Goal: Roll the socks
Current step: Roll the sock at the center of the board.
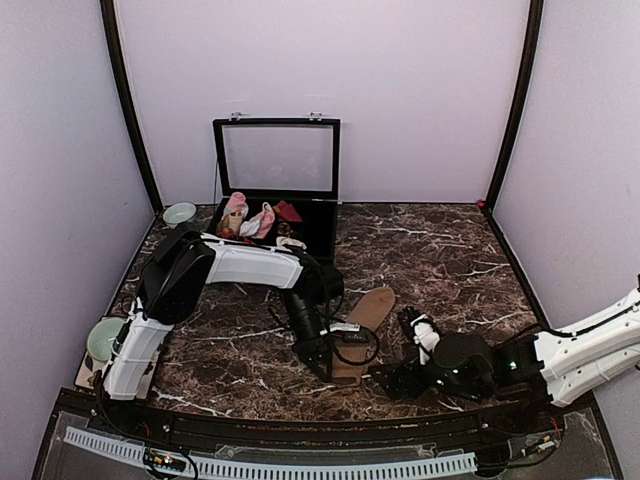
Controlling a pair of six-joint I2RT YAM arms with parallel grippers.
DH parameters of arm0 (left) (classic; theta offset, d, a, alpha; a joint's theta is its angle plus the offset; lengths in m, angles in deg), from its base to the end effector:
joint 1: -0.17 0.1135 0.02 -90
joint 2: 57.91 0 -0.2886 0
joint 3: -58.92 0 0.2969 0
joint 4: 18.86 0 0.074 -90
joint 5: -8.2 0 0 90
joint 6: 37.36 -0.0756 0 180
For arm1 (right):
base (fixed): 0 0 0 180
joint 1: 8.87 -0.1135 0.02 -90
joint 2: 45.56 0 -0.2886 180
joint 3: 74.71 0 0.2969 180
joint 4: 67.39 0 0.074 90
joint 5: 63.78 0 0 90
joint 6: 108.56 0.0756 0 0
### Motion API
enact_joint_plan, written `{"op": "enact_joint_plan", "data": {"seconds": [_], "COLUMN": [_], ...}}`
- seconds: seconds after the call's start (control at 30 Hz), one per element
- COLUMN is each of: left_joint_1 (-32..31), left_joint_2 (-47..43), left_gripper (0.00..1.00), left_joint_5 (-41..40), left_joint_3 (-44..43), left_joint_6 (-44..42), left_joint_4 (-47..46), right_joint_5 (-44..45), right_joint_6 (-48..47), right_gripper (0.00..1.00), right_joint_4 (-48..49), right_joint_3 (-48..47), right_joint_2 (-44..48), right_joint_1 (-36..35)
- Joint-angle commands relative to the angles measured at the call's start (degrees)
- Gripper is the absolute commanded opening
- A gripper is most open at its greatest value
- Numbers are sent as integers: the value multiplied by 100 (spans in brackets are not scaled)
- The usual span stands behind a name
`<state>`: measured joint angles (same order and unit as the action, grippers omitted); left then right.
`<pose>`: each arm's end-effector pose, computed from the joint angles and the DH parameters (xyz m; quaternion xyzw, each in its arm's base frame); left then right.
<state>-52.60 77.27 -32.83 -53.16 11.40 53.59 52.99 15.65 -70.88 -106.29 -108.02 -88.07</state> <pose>0.2485 -0.4213 0.0774 -0.6512 -0.6346 0.4074 0.0854 0.0818 0.2472 0.1371 -0.2294 0.8363 0.2670 0.4203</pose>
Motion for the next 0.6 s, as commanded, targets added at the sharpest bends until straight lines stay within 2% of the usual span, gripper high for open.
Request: {"op": "enact_joint_plan", "data": {"seconds": [0.0,0.07,0.17,0.37,0.57], "left_joint_1": [-40,-53,-83,-88,-93], "left_joint_2": [114,141,313,653,734], "left_gripper": [0,0,0,0,0], "left_joint_5": [-235,-323,-469,-330,-286], "left_joint_3": [-381,-460,-701,-1196,-1251], "left_joint_6": [145,218,265,261,213], "left_joint_4": [340,273,339,760,916], "right_joint_5": [630,397,224,443,702], "right_joint_6": [229,-422,-1406,-2974,-4426], "right_gripper": [99,99,99,98,82], "right_joint_4": [1079,1503,1443,1344,1645], "right_joint_3": [1036,1273,1196,304,-481], "right_joint_2": [1080,1394,1108,-649,-2038], "right_joint_1": [-21,-116,-472,-1199,-1265]}}
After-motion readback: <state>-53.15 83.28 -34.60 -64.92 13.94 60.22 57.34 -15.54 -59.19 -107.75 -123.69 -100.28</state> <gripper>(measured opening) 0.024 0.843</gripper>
